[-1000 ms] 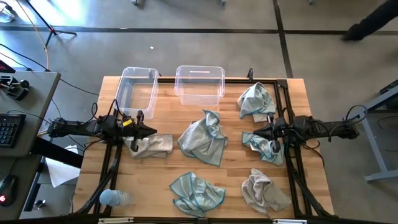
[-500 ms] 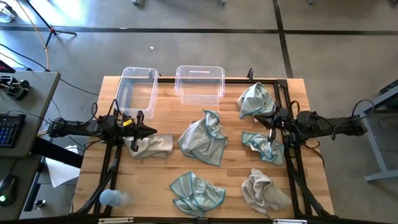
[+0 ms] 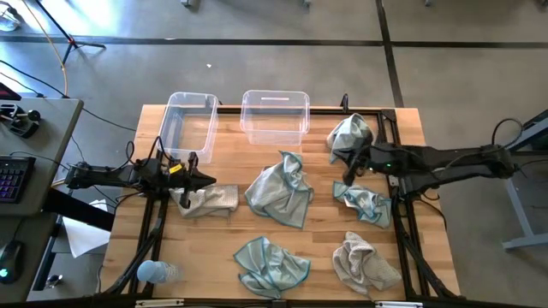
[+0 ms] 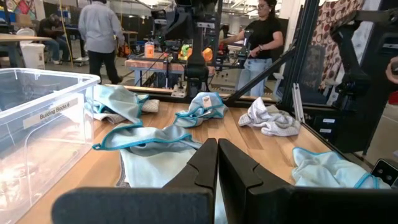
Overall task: Sort microfiber towel by color & place in baskets
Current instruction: Put the center left blue microfiber cloth into the right transparent bin
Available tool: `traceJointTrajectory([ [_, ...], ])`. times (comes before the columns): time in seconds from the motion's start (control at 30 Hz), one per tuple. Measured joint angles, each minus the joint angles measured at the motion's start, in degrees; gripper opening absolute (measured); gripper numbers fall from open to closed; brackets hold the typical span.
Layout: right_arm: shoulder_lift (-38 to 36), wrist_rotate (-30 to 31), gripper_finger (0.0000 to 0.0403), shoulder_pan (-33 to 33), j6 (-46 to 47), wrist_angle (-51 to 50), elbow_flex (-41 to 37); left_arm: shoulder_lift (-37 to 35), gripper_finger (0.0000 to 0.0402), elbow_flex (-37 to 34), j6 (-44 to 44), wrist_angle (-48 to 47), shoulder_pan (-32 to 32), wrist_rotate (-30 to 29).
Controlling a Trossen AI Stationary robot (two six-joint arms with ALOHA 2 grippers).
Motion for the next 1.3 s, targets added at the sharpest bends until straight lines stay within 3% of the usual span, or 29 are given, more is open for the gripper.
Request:
traceJointTrajectory([
  [0.23,13.9,-7.4,0.0015,-2.0,-0.7,-6.4,11.0,0.0,0.0000,0.0,0.0,0.0,0.0,0.0],
  [0.47,27.9,-14.8,0.0087,-2.4,-6.4,-12.2,20.0,0.0,0.0000,0.0,0.0,0.0,0.0,0.0],
  [0.73,41.8,-15.9,0.0176,-2.3,-15.0,-12.9,22.9,0.0,0.0000,0.0,0.0,0.0,0.0,0.0],
  [0.93,50.0,-15.8,0.0220,-2.3,-18.9,-8.8,22.9,0.0,0.0000,0.0,0.0,0.0,0.0,0.0],
  [1.17,56.7,-15.8,0.0230,-2.4,-22.0,-2.6,22.9,0.0,0.0000,0.0,0.0,0.0,0.0,0.0],
  [1.3,57.9,-16.0,0.0202,-2.4,-22.9,-2.0,23.0,0.0,0.0000,0.0,0.0,0.0,0.0,0.0],
])
